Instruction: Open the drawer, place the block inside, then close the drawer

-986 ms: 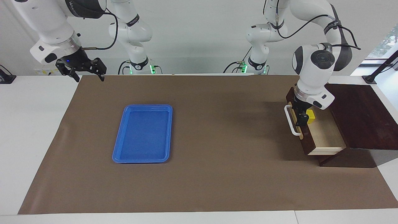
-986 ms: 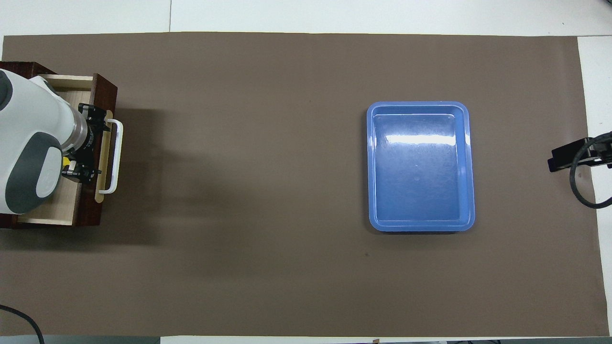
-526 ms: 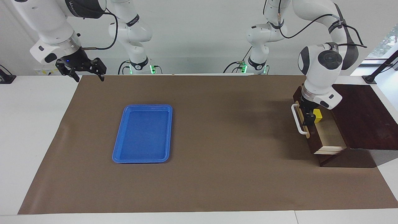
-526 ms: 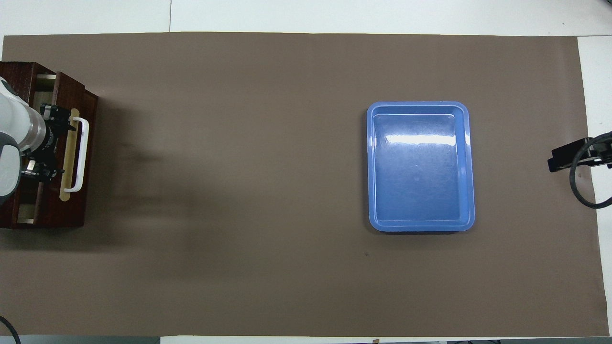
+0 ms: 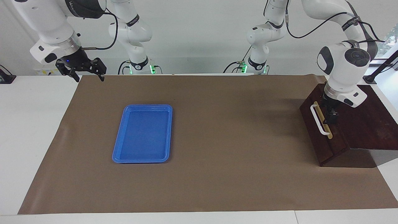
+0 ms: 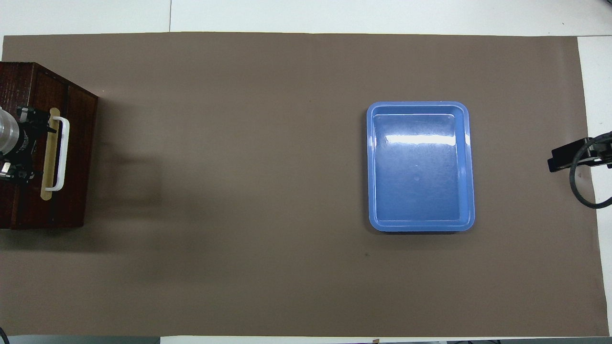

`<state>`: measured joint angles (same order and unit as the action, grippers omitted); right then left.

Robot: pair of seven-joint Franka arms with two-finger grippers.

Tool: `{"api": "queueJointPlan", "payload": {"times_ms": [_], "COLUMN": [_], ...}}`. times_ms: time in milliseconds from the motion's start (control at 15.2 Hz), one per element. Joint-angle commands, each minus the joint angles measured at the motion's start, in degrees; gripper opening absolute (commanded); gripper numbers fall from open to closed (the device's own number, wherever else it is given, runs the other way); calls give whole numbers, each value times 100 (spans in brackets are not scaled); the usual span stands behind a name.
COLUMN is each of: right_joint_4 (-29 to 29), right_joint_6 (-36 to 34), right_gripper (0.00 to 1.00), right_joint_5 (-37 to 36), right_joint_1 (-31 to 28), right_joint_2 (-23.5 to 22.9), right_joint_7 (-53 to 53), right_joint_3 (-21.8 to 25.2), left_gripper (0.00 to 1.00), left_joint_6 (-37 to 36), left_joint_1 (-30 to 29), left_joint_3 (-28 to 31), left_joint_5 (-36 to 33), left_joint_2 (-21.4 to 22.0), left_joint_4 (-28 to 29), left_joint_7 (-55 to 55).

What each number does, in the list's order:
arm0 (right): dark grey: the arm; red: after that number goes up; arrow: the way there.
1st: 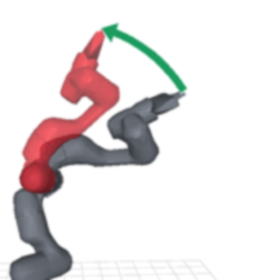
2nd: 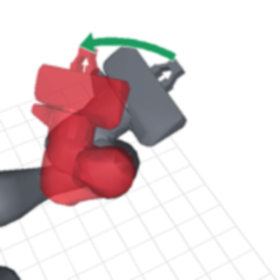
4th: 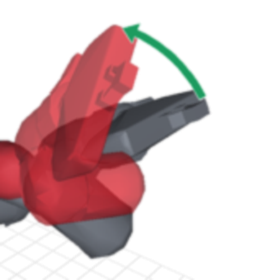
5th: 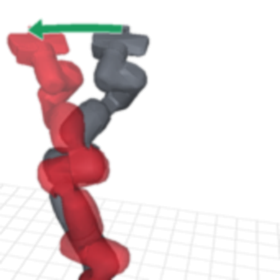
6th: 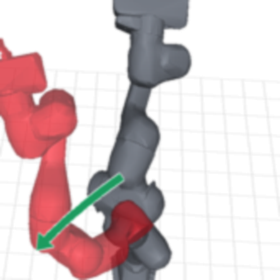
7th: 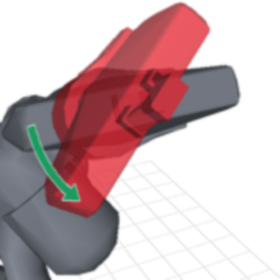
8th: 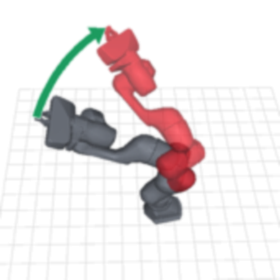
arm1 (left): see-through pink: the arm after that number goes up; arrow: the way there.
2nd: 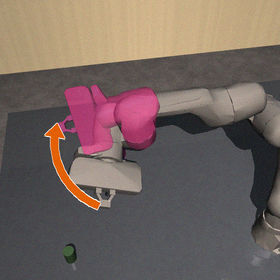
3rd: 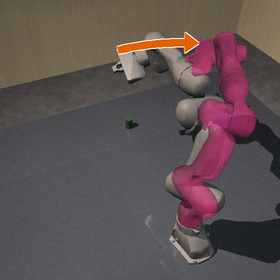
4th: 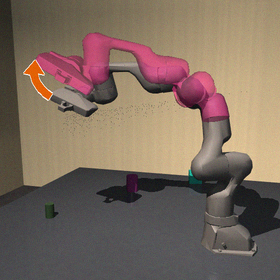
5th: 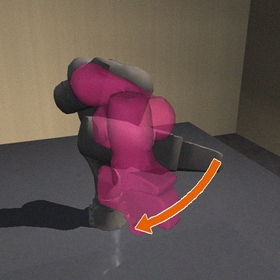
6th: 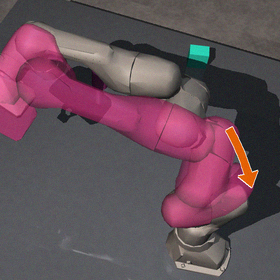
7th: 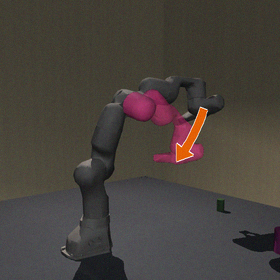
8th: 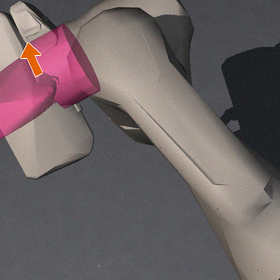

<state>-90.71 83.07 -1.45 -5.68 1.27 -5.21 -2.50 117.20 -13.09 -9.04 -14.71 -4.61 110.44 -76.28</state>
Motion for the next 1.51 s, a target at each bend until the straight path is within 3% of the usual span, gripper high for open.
{"api": "queueJointPlan", "payload": {"times_ms": [0, 263, 395, 526, 921, 1249, 1447], "right_joint_4": [-26, -26, -26, -26, -26, -26, -26], "right_joint_6": [-54, -54, -54, -54, -54, -54, -54], "right_gripper": [100, 100, 100, 100, 100, 100, 100], "right_joint_5": [13, 13, 13, 13, 13, 13, 13], "right_joint_1": [-38, -29, -38, -38, -38, -38, -38], "right_joint_2": [40, 40, 40, 40, 40, 40, 40], "right_joint_7": [55, 55, 55, 55, 55, 55, 55], "right_joint_3": [-13, -13, -13, -13, -13, -13, -13], "left_gripper": [100, 100, 100, 100, 100, 100, 100], "left_joint_6": [57, -337, -539, -1022, -1822, -2262, -2343], "left_joint_1": [-115, -27, 44, 210, 527, 518, 492], "left_joint_3": [-10, -106, -133, -142, -239, -204, -203], "left_joint_5": [-155, 29, 510, 925, 1286, 1392, 1532], "left_joint_2": [119, 223, 242, 250, 364, 654, 848], "left_joint_4": [118, -83, -425, -820, -1296, -1209, -1261], "left_joint_7": [131, 201, 411, 1146, 3887, 6464, 6960]}}
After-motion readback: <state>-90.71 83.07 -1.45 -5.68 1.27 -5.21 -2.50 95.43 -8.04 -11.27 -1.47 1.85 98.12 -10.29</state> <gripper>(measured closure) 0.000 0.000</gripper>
